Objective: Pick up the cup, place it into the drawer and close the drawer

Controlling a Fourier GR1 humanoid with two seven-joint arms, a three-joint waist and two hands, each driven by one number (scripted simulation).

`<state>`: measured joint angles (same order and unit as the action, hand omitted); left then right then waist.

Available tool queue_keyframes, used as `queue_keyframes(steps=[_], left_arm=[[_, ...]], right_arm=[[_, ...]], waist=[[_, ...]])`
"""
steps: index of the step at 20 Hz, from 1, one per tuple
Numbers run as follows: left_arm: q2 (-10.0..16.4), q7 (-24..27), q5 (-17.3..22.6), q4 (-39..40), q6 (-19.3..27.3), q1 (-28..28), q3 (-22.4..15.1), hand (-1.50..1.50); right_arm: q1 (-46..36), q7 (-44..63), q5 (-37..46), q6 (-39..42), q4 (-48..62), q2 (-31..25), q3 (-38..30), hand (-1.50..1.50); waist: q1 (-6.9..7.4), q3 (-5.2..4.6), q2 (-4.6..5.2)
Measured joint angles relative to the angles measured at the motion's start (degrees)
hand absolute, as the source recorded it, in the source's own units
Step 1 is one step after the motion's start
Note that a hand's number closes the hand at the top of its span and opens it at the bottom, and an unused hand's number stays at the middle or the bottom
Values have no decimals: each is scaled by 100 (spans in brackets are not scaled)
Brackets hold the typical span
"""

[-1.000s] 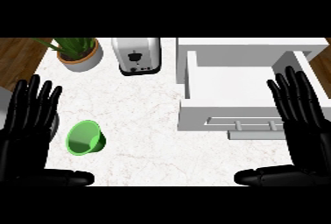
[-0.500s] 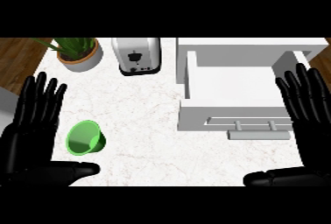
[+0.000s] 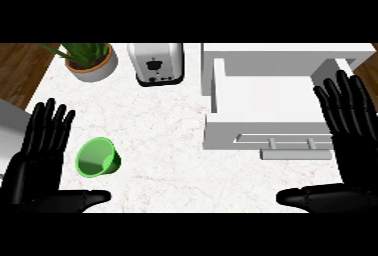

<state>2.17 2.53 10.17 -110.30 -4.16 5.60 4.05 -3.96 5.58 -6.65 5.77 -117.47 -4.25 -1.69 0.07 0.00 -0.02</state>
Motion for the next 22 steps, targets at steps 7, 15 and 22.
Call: queue_keyframes(steps=[7,15,22], left_arm=[[-7,412,-120,559,-103,262,141,-150],[202,1052,-111,1631,-267,63,606,-150],[214,1657,-270,2557,-371,-23,674,-150]], right_arm=[[-261,114,63,-87,168,13,-10,-150],[-144,131,43,-30,22,16,15,-150],[-141,275,70,-86,-140,75,99,-150]], waist=[[4,-1,0],[-4,-1,0],[-7,0,1]])
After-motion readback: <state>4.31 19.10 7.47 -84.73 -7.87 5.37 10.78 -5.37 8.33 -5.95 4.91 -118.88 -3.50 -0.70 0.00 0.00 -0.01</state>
